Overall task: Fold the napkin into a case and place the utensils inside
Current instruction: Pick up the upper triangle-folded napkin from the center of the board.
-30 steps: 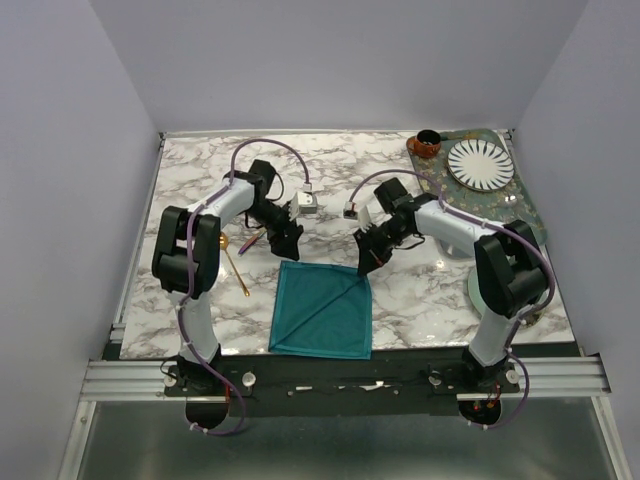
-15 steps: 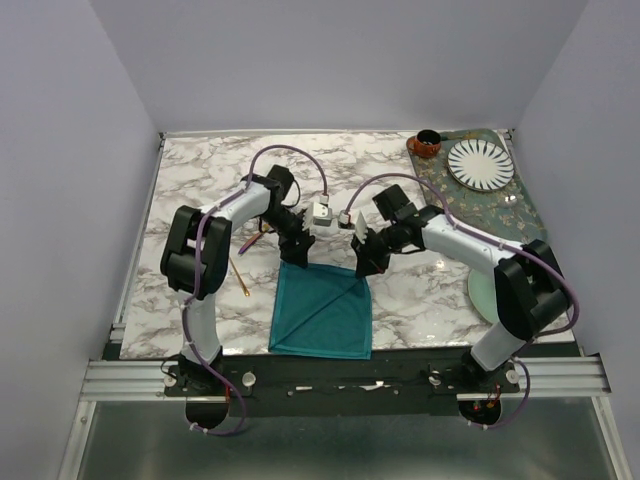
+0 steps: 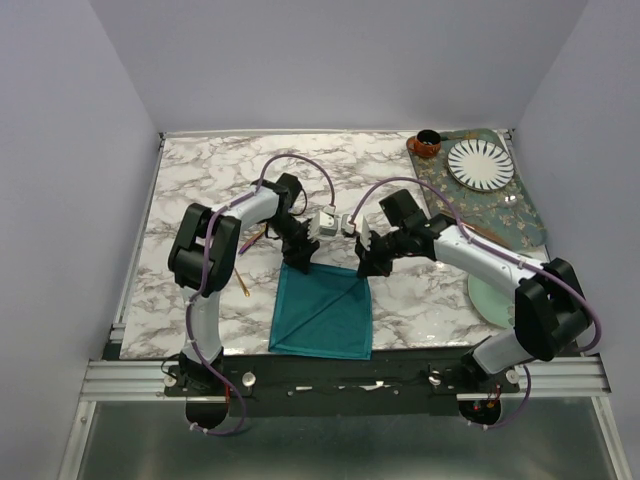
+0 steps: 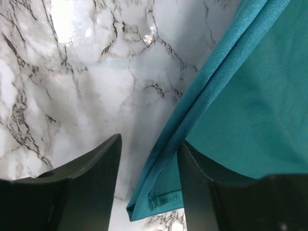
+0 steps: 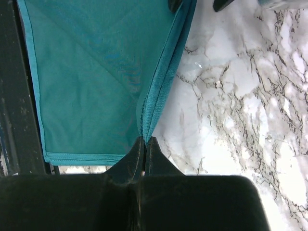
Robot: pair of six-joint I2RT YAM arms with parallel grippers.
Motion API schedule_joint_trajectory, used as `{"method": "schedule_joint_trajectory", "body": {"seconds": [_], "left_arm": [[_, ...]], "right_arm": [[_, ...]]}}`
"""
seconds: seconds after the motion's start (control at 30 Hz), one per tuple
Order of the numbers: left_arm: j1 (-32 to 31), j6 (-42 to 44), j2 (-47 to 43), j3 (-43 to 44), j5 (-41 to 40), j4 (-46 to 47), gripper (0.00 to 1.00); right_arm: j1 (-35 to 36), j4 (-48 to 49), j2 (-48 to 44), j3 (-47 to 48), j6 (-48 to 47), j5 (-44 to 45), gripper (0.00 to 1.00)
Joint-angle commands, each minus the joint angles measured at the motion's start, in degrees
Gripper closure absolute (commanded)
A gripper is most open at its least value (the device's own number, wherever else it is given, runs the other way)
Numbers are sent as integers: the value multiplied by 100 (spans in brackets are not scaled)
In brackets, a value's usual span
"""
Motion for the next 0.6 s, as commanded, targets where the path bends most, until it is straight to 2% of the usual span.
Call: {"method": "schedule_joint_trajectory", "body": {"seconds": [0.0, 0.13, 0.57], "left_arm": [[-16, 14, -53, -278, -321, -146, 45], [81, 102, -230, -516, -453, -146, 52], [468, -117, -212, -455, -523, -190, 61]], "right_arm": [[61, 159, -199, -155, -192, 52, 99], [61, 159, -243, -216, -236, 52, 99], [52, 150, -226, -296, -113, 78, 99]]}}
